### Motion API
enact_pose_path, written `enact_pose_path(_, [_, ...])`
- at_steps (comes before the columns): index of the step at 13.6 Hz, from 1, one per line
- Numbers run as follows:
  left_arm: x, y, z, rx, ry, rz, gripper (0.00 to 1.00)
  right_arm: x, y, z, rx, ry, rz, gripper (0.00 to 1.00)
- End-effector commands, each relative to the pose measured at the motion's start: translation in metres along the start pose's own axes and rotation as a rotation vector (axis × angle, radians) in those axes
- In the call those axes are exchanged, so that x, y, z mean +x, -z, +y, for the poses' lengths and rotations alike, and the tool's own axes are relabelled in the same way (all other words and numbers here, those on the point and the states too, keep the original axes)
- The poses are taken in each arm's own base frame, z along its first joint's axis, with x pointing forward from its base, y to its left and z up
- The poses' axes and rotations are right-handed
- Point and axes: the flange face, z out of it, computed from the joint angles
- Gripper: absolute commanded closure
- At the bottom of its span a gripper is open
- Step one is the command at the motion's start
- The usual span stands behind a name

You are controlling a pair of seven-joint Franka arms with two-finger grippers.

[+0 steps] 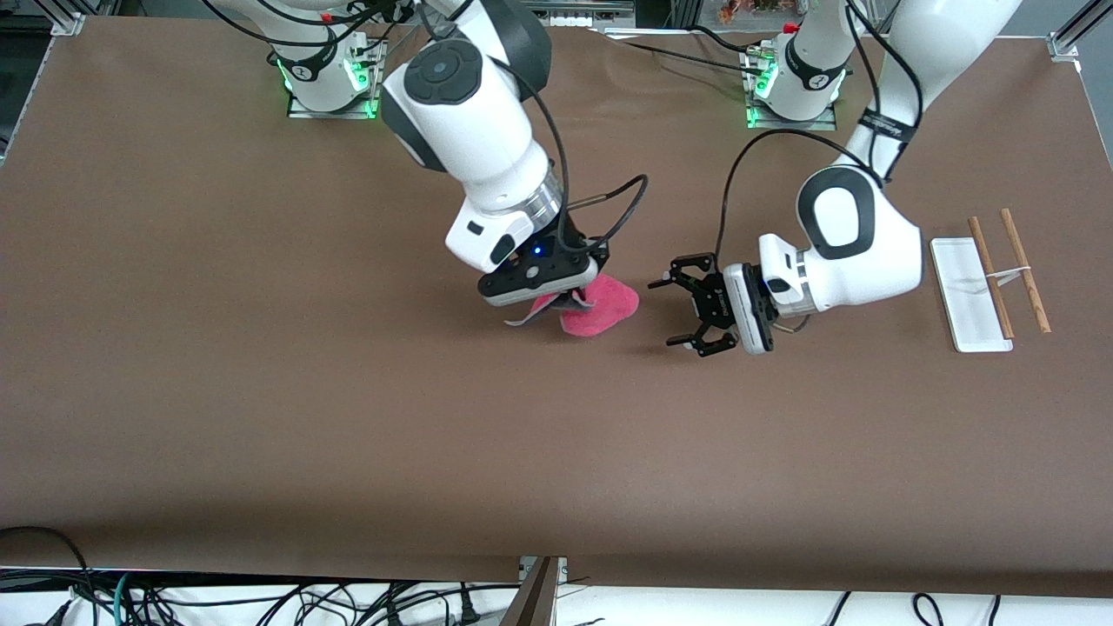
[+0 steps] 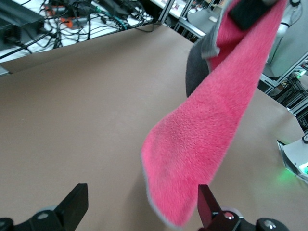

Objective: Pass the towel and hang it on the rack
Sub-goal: 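Lift the towel with the right gripper while the left gripper approaches, then grasp the towel with the left gripper beside the right gripper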

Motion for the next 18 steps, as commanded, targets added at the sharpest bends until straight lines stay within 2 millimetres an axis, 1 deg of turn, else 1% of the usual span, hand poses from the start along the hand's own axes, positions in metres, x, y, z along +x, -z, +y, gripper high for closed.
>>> enact_pose_path(1, [-0.031,-0.02,0.012,0.002,-0.066,0.076,0.0,-0.011,-0.002,-0.02,0.017,-0.018,0.008,1.0])
enact_pose_path(2, [-0.04,-0.03,0.021,-0.011,-0.068,0.102,0.0,-0.017,-0.006,-0.028,0.027,-0.014,0.01,1.0])
enact_pose_path(3, [-0.044,-0.036,0.027,-0.015,-0.087,0.124,0.0,-0.022,-0.012,-0.034,0.035,-0.039,0.012,1.0])
enact_pose_path(4, [-0.047,-0.039,0.03,-0.02,-0.098,0.132,0.0,-0.026,-0.016,-0.04,0.042,-0.049,0.014,1.0])
enact_pose_path(6, [-0.051,-0.042,0.033,-0.026,-0.112,0.128,0.0,-0.03,-0.023,-0.043,0.043,-0.047,0.009,1.0])
enact_pose_path(7, [-0.055,-0.042,0.034,-0.029,-0.121,0.125,0.14,-0.03,-0.023,-0.043,0.043,-0.047,0.008,1.0])
enact_pose_path(8, [-0.056,-0.043,0.035,-0.028,-0.144,0.124,0.53,-0.03,-0.024,-0.043,0.042,-0.047,0.007,1.0])
enact_pose_path(9, [-0.058,-0.043,0.036,-0.028,-0.152,0.126,0.99,-0.03,-0.024,-0.043,0.041,-0.047,0.008,1.0])
enact_pose_path(10, [-0.058,-0.044,0.036,-0.032,-0.152,0.129,1.0,-0.029,-0.023,-0.041,0.041,-0.049,0.008,1.0])
enact_pose_path(16, [-0.058,-0.038,0.03,-0.02,-0.142,0.136,1.0,-0.028,-0.022,-0.041,0.041,-0.05,0.01,1.0])
enact_pose_path(17, [-0.057,-0.037,0.03,-0.018,-0.141,0.138,1.0,-0.028,-0.022,-0.04,0.041,-0.05,0.011,0.99])
enact_pose_path(18, [-0.057,-0.034,0.027,-0.014,-0.136,0.14,1.0,-0.026,-0.022,-0.039,0.039,-0.05,0.012,0.83])
